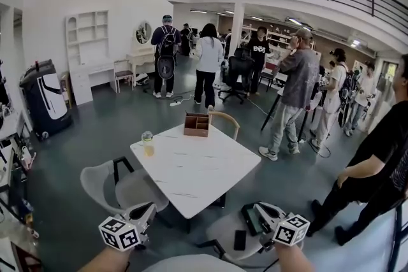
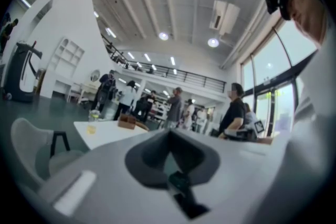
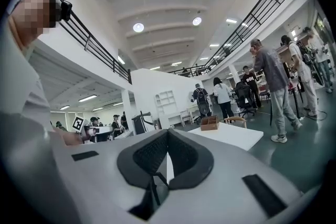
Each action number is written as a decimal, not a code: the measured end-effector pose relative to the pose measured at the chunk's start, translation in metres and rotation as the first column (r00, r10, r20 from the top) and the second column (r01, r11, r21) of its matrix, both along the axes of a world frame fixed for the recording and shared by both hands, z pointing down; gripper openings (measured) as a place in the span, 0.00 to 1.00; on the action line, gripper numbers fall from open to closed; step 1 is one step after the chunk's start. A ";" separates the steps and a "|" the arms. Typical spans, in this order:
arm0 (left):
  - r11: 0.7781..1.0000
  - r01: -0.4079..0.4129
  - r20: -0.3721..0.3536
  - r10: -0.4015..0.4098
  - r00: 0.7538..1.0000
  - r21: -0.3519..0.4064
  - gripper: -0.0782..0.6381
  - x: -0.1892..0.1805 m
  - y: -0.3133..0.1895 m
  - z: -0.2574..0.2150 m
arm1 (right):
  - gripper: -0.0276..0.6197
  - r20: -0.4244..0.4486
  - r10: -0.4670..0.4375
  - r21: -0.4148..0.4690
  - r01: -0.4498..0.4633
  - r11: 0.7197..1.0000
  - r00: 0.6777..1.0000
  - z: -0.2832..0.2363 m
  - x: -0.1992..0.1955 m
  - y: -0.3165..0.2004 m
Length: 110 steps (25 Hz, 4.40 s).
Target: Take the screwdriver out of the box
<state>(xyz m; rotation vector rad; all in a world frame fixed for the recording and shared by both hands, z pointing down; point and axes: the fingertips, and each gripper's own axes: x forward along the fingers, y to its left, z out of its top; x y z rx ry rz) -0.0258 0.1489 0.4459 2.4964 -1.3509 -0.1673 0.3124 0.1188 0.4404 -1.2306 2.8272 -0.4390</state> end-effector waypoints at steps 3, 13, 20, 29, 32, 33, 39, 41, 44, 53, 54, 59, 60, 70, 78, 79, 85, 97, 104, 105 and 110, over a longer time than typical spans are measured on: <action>1.000 -0.010 0.002 0.010 1.000 -0.007 0.11 0.017 -0.003 0.001 | 0.05 0.004 -0.006 -0.003 0.006 1.000 1.000 0.006 0.012 0.000; 0.999 -0.032 0.008 0.033 0.999 -0.039 0.11 0.043 -0.011 0.011 | 0.05 0.028 0.012 -0.035 -0.011 0.999 1.000 0.021 0.032 0.000; 0.996 -0.070 -0.012 0.069 0.998 -0.052 0.12 0.047 -0.036 0.020 | 0.05 0.012 0.040 -0.044 -0.039 0.998 0.999 0.020 0.032 -0.015; 0.988 -0.149 -0.038 0.147 0.988 -0.038 0.12 0.030 -0.114 0.027 | 0.05 -0.016 0.110 -0.042 -0.110 0.993 0.994 0.018 0.010 -0.073; 0.984 -0.178 -0.042 0.176 0.983 -0.029 0.11 0.011 -0.151 0.022 | 0.05 -0.019 0.143 -0.042 -0.144 0.989 0.990 0.014 -0.009 -0.099; 0.982 -0.186 -0.042 0.185 0.982 -0.026 0.11 0.004 -0.163 0.019 | 0.05 -0.020 0.150 -0.041 -0.151 0.988 0.989 0.011 -0.018 -0.108; 0.972 -0.235 -0.033 0.235 0.971 -0.011 0.12 -0.036 -0.235 0.009 | 0.05 -0.027 0.191 -0.035 -0.192 0.981 0.981 0.003 -0.061 -0.173; 0.970 -0.244 -0.032 0.244 0.969 -0.012 0.11 -0.049 -0.256 0.010 | 0.05 -0.028 0.200 -0.038 -0.200 0.979 0.979 0.004 -0.075 -0.192; 0.966 -0.258 -0.038 0.257 0.966 -0.019 0.12 -0.068 -0.281 0.013 | 0.05 -0.035 0.212 -0.047 -0.213 0.976 0.977 0.004 -0.094 -0.214; 0.955 -0.295 -0.042 0.294 0.955 -0.026 0.12 -0.108 -0.332 0.014 | 0.05 -0.054 0.248 -0.039 -0.250 0.967 0.967 -0.005 -0.131 -0.263; 0.953 -0.301 -0.040 0.300 0.953 -0.023 0.11 -0.110 -0.336 0.013 | 0.05 -0.054 0.252 -0.038 -0.254 0.966 0.966 -0.006 -0.134 -0.267; 0.947 -0.320 -0.035 0.320 0.947 -0.011 0.12 -0.119 -0.346 0.008 | 0.05 -0.055 0.265 -0.045 -0.268 0.962 0.963 -0.007 -0.148 -0.274; 0.946 -0.323 -0.035 0.322 0.946 -0.011 0.12 -0.121 -0.346 0.008 | 0.05 -0.055 0.266 -0.048 -0.268 0.962 0.962 -0.006 -0.150 -0.275; 0.945 -0.328 -0.041 0.327 0.944 -0.001 0.12 -0.126 -0.346 0.004 | 0.05 -0.053 0.222 -0.042 -0.224 0.974 0.974 -0.007 -0.178 -0.290; 0.955 -0.297 -0.031 0.298 0.954 0.008 0.11 -0.130 -0.350 0.003 | 0.05 -0.045 0.187 -0.033 -0.189 0.981 0.981 -0.007 -0.181 -0.306; 0.956 -0.294 -0.030 0.294 0.955 0.005 0.12 -0.130 -0.350 0.004 | 0.05 -0.041 0.186 -0.035 -0.187 0.982 0.982 -0.005 -0.180 -0.309; 0.958 -0.287 -0.010 0.286 0.958 -0.019 0.11 -0.115 -0.357 0.010 | 0.05 -0.029 0.160 -0.044 -0.161 0.986 0.987 0.003 -0.171 -0.326; 0.980 -0.183 0.014 0.184 0.983 -0.075 0.11 -0.042 -0.417 0.023 | 0.05 -0.037 0.025 -0.085 -0.029 0.996 0.999 0.026 -0.127 -0.405; 0.991 -0.055 0.024 0.059 0.998 -0.122 0.12 0.003 -0.476 0.042 | 0.05 -0.062 -0.094 -0.054 0.091 0.994 0.994 0.038 -0.106 -0.485; 0.990 -0.042 0.022 0.045 0.999 -0.132 0.12 0.009 -0.486 0.045 | 0.05 -0.062 -0.098 -0.052 0.095 0.994 0.993 0.040 -0.102 -0.497; 0.990 -0.017 0.062 0.026 0.998 -0.141 0.11 0.020 -0.522 0.053 | 0.05 -0.079 -0.107 -0.062 0.102 0.993 0.991 0.056 -0.100 -0.548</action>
